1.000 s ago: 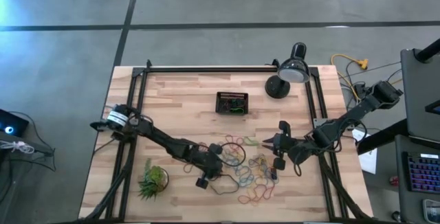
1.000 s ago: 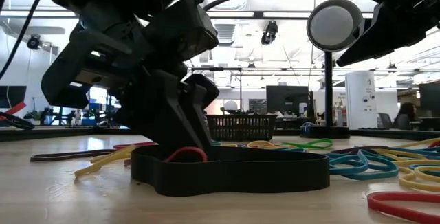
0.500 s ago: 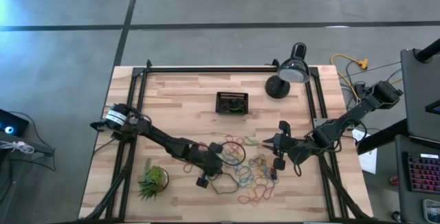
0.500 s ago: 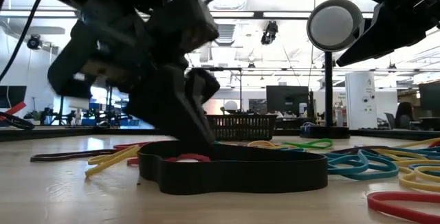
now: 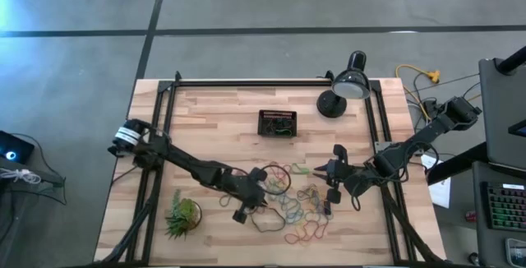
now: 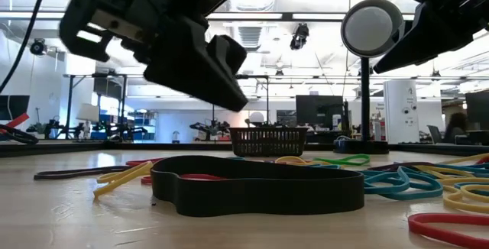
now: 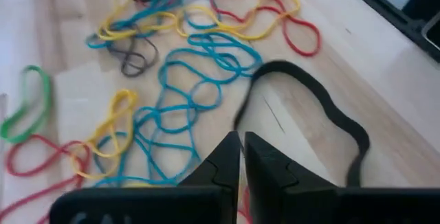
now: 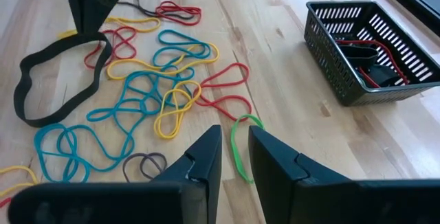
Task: Pick and place rubber bands into bin
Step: Put the black rubber band into the basket
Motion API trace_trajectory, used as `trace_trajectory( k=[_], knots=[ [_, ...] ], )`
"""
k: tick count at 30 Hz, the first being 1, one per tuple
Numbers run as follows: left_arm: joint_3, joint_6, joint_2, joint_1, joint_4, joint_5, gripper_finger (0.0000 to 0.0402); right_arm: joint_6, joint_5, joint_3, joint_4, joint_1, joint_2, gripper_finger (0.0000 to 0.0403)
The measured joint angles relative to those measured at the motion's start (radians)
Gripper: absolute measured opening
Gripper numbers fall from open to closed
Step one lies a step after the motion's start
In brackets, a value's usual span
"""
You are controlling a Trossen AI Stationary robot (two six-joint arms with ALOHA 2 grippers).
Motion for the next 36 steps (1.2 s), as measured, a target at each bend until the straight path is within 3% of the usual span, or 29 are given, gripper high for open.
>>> trace_trajectory(
  k=[15,36],
  knots=[
    [0.0,-0.003,0.054,0.001,0.024,0.024,0.0079,-0.003,0.0,-0.002,0.008,0.0,0.0,0.0068],
    [-0.031,-0.003,0.069,0.003,0.044,0.022,0.0081,-0.003,-0.001,-0.002,0.02,0.0,0.0,0.0068]
  ],
)
